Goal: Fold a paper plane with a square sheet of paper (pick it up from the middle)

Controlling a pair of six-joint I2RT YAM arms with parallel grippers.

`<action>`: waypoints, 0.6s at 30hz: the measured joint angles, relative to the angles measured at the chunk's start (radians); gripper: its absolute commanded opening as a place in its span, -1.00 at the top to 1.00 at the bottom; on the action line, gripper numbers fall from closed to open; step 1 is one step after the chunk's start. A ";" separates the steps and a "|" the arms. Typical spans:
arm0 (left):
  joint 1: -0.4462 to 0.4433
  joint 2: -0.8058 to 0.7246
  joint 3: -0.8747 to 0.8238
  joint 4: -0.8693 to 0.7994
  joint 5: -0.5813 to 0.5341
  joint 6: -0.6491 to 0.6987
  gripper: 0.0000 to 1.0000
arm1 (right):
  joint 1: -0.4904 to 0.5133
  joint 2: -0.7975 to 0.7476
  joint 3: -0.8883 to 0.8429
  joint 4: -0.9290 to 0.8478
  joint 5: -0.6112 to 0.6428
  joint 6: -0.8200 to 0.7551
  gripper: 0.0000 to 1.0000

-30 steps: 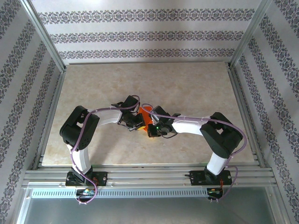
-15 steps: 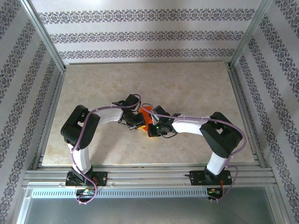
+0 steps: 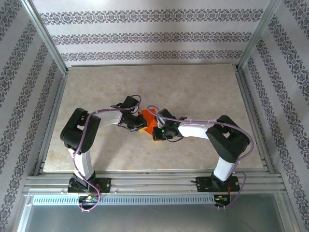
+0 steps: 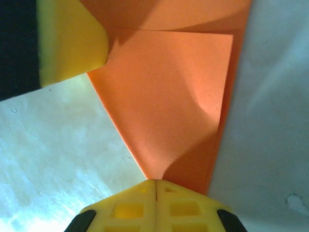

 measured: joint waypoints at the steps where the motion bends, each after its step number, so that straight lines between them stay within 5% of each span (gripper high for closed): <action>1: 0.006 -0.002 -0.006 0.009 0.008 0.008 0.66 | -0.003 0.002 0.000 0.006 0.000 0.002 0.90; 12: 0.147 -0.082 -0.039 0.044 -0.061 0.130 0.63 | -0.013 0.006 0.000 0.014 -0.014 0.003 0.89; 18: 0.106 -0.254 -0.127 0.140 -0.033 0.089 0.65 | -0.019 0.006 0.000 0.007 -0.026 0.002 0.90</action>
